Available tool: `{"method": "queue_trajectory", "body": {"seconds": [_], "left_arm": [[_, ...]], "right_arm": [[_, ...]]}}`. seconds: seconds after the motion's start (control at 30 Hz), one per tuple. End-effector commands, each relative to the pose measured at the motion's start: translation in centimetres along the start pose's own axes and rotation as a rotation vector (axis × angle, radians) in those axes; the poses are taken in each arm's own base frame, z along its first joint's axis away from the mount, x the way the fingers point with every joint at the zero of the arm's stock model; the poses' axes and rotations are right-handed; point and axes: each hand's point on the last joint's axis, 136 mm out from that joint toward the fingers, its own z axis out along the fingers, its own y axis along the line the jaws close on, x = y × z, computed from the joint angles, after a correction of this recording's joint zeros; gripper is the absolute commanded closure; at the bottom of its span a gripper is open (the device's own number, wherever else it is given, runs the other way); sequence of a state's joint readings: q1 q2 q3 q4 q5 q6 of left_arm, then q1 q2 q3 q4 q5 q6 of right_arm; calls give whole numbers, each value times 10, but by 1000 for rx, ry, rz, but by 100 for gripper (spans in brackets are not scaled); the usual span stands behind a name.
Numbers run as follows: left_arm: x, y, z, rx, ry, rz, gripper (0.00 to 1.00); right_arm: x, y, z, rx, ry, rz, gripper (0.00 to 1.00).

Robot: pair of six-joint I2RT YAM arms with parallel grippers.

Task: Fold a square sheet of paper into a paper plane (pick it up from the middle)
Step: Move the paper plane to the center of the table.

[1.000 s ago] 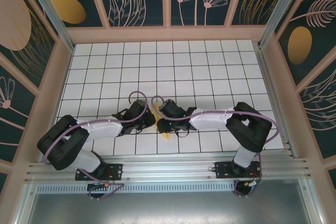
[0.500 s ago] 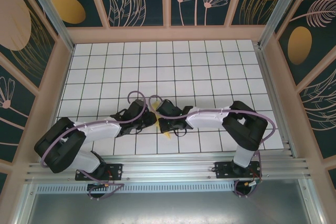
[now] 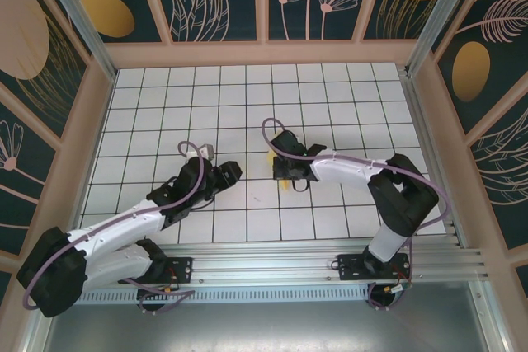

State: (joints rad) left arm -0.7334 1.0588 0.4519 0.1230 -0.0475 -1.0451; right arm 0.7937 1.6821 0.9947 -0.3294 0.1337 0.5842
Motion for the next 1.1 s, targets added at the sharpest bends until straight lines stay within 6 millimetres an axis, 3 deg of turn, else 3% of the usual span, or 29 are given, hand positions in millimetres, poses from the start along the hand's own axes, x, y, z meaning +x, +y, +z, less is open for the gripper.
{"method": "queue_trajectory", "body": {"seconds": [0.0, 0.27, 0.5, 0.63, 0.87, 1.07], "left_arm": [[6, 17, -1, -53, 0, -6, 46], [8, 21, 0, -56, 7, -3, 46], [8, 20, 1, -60, 7, 4, 46], [8, 20, 1, -61, 7, 3, 46], [8, 20, 1, -63, 10, 6, 46], [7, 22, 0, -70, 1, 21, 46]], "right_arm": [[-2, -1, 12, 31, 42, -21, 94], [10, -4, 43, 73, 136, -32, 90], [24, -9, 56, 109, 194, -47, 87], [21, -10, 54, 135, 192, -57, 88], [-7, 5, 27, 90, 109, -42, 95], [8, 3, 41, 69, 143, -11, 94]]}}
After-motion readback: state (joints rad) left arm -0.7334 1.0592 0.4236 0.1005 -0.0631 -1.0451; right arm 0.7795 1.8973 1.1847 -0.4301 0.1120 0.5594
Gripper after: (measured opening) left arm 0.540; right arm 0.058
